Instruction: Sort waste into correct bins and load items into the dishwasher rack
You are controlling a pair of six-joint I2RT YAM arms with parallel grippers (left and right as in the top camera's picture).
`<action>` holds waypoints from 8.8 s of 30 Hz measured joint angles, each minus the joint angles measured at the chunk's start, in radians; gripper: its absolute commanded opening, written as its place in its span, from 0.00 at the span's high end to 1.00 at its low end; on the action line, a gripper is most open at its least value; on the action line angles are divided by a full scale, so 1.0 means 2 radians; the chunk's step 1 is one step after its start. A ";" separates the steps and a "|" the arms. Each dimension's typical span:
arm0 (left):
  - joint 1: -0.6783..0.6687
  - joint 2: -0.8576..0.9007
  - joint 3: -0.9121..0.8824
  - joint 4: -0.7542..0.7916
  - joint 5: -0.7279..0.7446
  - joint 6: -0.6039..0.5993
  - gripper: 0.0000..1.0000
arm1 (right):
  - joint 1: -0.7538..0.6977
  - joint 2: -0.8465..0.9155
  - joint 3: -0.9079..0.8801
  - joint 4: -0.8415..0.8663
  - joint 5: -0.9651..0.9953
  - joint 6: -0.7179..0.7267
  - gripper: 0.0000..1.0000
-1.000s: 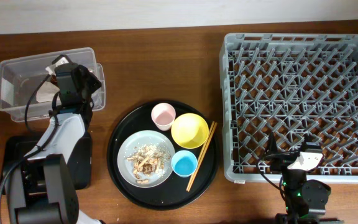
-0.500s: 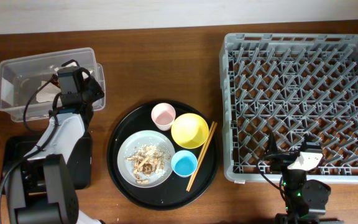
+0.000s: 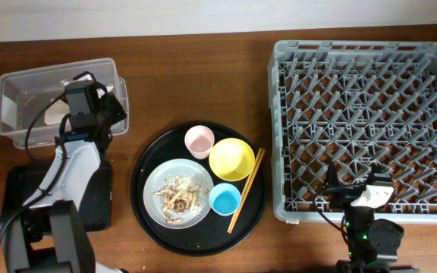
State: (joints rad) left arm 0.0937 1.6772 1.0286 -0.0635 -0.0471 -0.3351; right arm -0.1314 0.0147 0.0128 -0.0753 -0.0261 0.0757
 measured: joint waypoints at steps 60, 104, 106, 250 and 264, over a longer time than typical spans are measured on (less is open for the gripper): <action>0.047 -0.250 0.001 -0.279 -0.036 -0.010 0.01 | 0.000 0.001 0.000 0.000 0.000 0.000 0.01; 0.166 -0.356 0.034 -0.517 0.051 -0.010 0.01 | 0.000 0.001 0.000 0.000 0.000 0.000 0.01; 0.166 -0.356 0.034 -0.517 0.051 -0.010 0.01 | 0.000 0.001 0.000 0.000 0.000 0.000 0.01; 0.166 -0.354 0.034 -0.520 0.049 -0.010 0.01 | -0.143 0.792 0.691 -0.646 -0.280 -0.116 0.46; 0.166 -0.354 0.034 -0.520 0.049 -0.010 0.01 | 0.051 0.785 0.691 -0.500 -0.181 -0.067 0.51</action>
State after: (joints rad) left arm 0.4259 0.9688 1.0962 -1.1027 0.0513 -0.3561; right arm -0.0288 1.5856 1.3945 -1.0752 -0.3878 -0.0578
